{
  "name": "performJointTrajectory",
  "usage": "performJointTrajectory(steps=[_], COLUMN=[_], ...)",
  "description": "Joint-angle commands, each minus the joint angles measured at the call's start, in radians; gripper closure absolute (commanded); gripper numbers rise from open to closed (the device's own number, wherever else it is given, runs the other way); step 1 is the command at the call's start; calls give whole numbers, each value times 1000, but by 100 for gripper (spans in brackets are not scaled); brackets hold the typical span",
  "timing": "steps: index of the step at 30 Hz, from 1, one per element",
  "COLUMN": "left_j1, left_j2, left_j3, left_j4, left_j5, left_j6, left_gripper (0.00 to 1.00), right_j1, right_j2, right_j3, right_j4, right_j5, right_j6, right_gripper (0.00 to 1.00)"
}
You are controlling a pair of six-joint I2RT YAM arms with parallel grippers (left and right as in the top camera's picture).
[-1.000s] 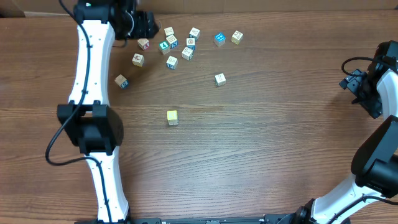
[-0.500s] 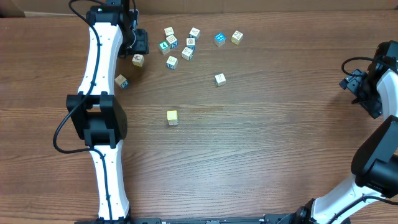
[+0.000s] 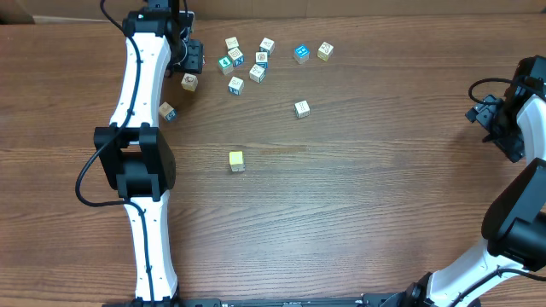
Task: Form a tower
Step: 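Reach the left gripper to the acorn-picture block in the cluster, then close the left gripper on the acorn block and lift it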
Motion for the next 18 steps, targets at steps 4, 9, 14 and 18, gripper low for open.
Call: performJointTrajectory(steps=[4, 9, 14, 18], left_j1=[-5, -5, -5, -5], left_j2=[11, 11, 11, 11], left_j3=[-74, -122, -161, -191], left_j4=[43, 78, 109, 140], left_j5=[-11, -23, -36, -36], left_j6=[54, 80, 80, 80], left_gripper=[37, 35, 34, 34], right_j1=[-4, -4, -4, -4], right_j2=[-26, -26, -26, -26], right_j3=[19, 19, 19, 19], right_j4=[5, 6, 5, 5], right_j5=[6, 6, 6, 6], right_j6=[-3, -4, -4, -3], right_gripper=[0, 0, 0, 0])
